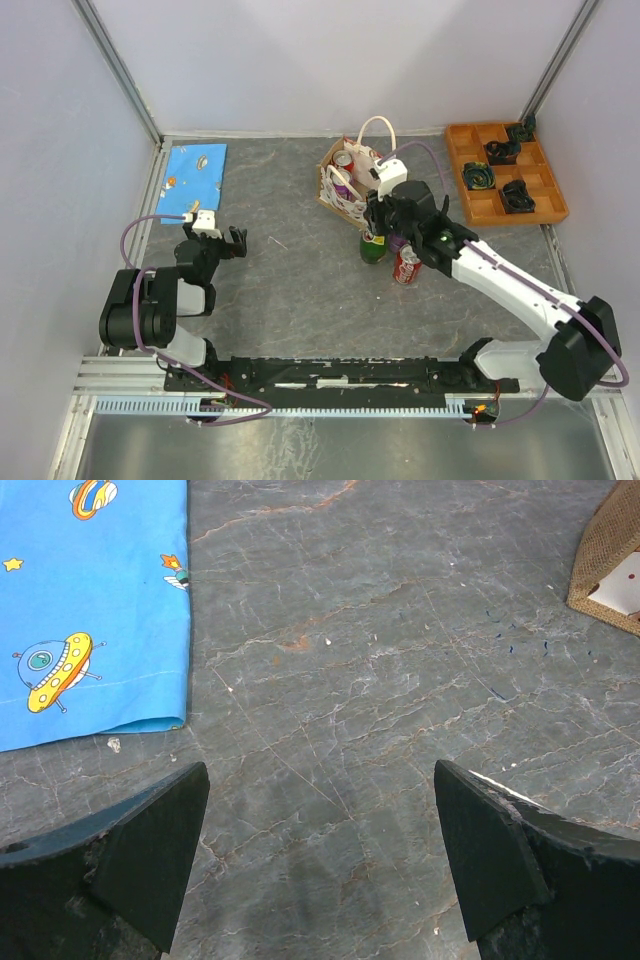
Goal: Take the beverage out of the canvas bag
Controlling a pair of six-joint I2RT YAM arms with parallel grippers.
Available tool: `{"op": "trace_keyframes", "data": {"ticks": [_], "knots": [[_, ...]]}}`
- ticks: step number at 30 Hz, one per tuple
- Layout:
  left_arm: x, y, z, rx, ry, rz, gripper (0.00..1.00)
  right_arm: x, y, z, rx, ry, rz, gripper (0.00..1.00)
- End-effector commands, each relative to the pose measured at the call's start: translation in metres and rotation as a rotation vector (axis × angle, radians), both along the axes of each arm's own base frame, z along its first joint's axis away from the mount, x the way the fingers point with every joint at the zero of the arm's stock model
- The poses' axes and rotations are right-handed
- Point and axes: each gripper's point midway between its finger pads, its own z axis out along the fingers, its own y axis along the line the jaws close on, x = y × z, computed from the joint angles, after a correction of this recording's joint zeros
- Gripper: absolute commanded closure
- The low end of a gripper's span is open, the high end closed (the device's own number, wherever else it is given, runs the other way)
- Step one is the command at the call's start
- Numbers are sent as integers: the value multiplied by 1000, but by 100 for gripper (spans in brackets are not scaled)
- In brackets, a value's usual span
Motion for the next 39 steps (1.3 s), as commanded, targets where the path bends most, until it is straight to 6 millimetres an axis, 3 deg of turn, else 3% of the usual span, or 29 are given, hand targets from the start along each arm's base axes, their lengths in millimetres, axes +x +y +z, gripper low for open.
{"op": "trace_keyframes", "data": {"ticks": [1,12,21,24,27,30,32,35,39], "knots": [[7,5,16,20,-67,20,1,25,15,50,152,-169,-38,100],[7,5,16,20,-67,19,1,40,15,22,120,-164,-86,100],[7,5,16,21,-67,19,1,33,10,-2,84,-112,-90,100],[7,5,16,20,-66,19,1,31,8,-4,73,-100,-88,86],[7,5,16,20,-66,19,1,29,7,0,65,-97,-83,49],[7,5,16,20,-65,19,1,30,6,7,62,-111,-89,25],[7,5,16,20,-66,19,1,31,5,14,58,-124,-87,18],[7,5,16,20,-66,18,1,33,5,29,54,-151,-81,14],[7,5,16,21,-67,19,1,38,4,66,70,-225,-85,13]]}}
